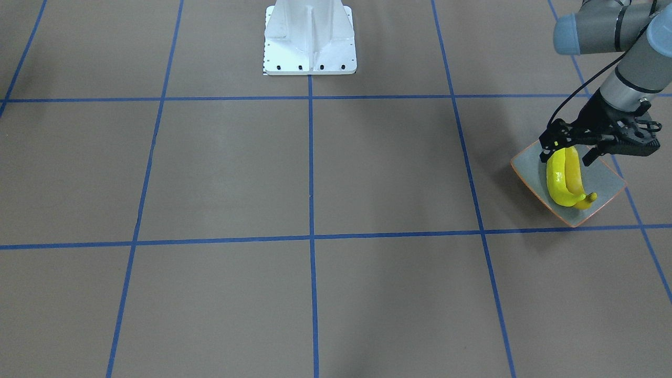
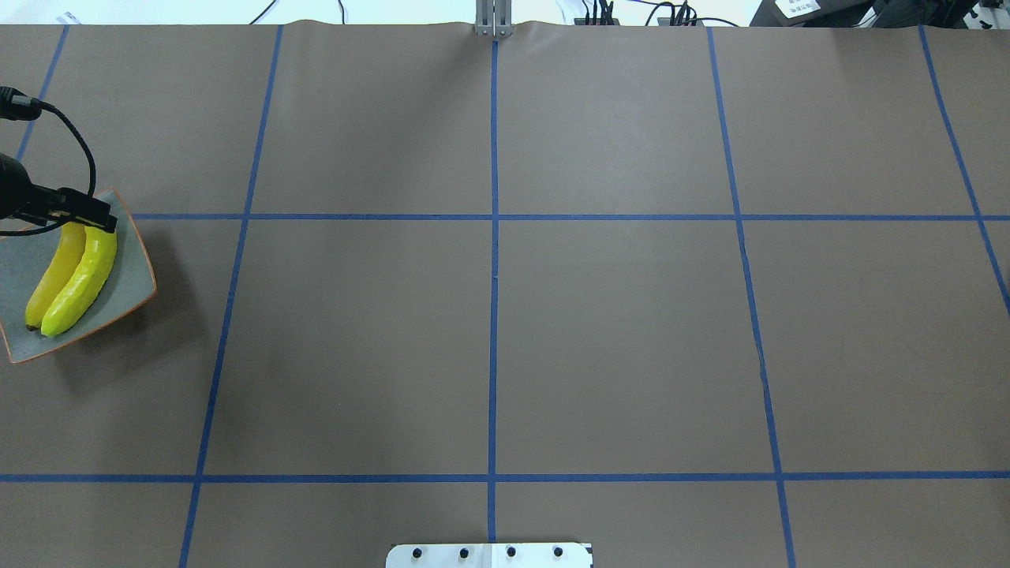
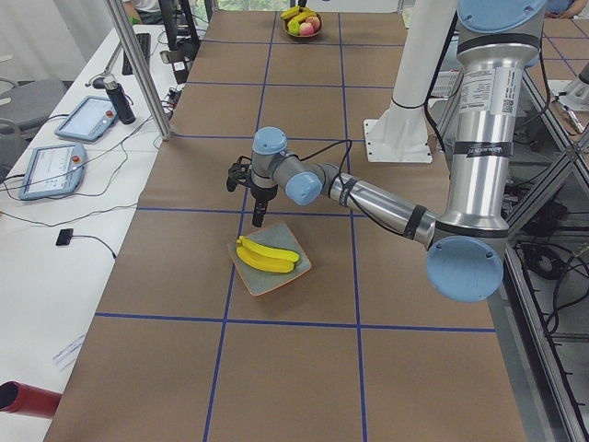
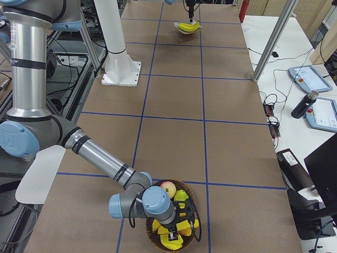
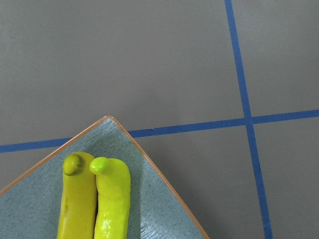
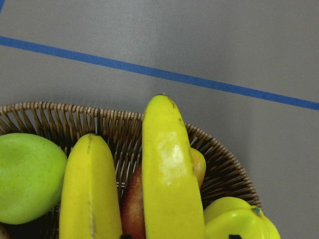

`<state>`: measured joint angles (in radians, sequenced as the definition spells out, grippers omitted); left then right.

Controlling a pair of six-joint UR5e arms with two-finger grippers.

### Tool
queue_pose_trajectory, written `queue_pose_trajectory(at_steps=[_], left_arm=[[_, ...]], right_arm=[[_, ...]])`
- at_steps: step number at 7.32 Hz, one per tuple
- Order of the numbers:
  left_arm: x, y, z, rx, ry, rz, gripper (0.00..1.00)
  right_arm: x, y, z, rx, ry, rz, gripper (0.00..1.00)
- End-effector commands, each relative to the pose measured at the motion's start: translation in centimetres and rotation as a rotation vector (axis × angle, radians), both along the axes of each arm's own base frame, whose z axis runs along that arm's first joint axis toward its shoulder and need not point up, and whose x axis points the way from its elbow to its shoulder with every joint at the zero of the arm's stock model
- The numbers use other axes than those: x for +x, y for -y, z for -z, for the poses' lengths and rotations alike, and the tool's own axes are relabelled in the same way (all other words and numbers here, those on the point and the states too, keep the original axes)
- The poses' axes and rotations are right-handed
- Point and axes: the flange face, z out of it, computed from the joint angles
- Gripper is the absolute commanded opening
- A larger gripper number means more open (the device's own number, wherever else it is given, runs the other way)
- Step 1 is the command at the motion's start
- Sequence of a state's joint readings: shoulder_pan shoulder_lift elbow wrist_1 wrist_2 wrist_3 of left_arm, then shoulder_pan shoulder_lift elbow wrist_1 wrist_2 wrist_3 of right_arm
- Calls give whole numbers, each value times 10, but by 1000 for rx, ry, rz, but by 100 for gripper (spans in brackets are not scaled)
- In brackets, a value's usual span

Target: Transfer all bananas from basket to plate

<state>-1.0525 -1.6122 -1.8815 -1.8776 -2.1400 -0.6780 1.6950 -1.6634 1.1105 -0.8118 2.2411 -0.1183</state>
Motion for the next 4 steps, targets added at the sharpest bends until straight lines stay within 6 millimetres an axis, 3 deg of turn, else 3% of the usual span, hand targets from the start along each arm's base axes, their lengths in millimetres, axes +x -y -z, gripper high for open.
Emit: queue_pose_trajectory(at_steps=[1,3,4], left_arm=[[-1,-1,0,-1,1,1,100],[-1,-2,1,1,-2,-1,100],[0,0,1,0,-1,-1,100]], right_arm=[[0,2,1,-22,8,-10,0],[0,21,25,37,34,9,0],[10,18,40,70,71,-7,0]])
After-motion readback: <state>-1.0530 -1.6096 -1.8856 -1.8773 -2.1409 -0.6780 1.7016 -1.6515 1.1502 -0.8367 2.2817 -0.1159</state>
